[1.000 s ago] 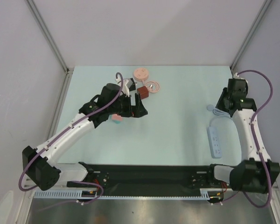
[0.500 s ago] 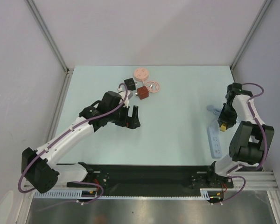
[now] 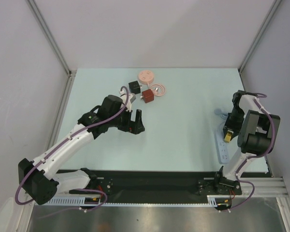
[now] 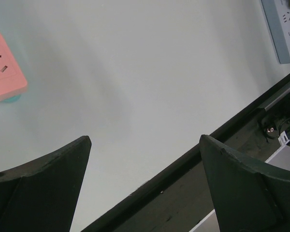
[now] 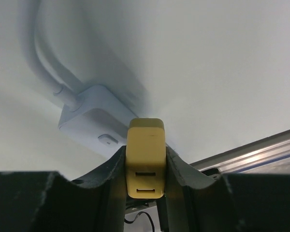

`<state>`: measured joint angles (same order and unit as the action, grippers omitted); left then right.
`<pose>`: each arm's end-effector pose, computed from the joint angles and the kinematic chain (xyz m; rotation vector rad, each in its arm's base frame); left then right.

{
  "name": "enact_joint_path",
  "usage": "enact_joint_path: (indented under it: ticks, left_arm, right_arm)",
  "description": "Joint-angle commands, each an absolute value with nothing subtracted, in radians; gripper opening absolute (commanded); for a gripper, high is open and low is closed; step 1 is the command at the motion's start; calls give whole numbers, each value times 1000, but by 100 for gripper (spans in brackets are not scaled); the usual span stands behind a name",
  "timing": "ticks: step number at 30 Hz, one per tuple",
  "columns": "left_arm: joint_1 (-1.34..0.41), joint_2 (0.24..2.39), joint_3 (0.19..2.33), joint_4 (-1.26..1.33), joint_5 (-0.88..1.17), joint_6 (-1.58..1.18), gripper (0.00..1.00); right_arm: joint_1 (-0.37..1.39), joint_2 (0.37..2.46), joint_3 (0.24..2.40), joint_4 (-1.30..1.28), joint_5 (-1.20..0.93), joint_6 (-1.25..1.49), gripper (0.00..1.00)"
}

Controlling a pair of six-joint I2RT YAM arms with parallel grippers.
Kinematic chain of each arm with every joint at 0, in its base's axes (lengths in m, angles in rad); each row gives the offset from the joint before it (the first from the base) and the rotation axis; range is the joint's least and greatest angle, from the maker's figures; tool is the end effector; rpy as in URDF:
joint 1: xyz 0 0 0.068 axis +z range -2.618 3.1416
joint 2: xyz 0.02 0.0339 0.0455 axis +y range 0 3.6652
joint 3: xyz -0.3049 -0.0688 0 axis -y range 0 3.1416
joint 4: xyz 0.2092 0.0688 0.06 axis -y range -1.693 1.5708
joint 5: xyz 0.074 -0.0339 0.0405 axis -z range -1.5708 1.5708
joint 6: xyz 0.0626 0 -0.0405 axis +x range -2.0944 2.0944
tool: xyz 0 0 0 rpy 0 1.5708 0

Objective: Insert the plug

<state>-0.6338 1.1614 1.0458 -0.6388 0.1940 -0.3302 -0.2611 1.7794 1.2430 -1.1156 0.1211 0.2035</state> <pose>0.1637 -0.1353 0.3359 0.4655 2.3711 -0.6922 0.2711 -0.0803 0.2208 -0.6952 -2.9714 0.1814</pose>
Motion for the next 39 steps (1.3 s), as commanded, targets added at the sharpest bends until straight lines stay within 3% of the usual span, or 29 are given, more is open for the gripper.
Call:
enact_joint_path:
  ticks: [1, 12, 17, 29, 39]
  left_arm:
    - [-635, 1135, 1046, -620, 186, -307, 100]
    - [-609, 1126, 1045, -626, 150, -305, 100]
    - [-607, 1121, 1048, -632, 135, -307, 100]
    - [-531, 1060, 1045, -623, 149, -344, 100]
    - [-522, 1002, 1012, -615, 124, -342, 100]
  right_arm:
    - [-192, 1796, 1275, -1166, -73, 192, 0]
    - [-3, 1845, 1410, -1035, -333, 288, 0]
    - [51, 1815, 1448, -1139, -129, 304, 0]
    - [238, 1684, 1398, -1017, -189, 650, 0]
    - [221, 1674, 1378, -960, -64, 808, 0]
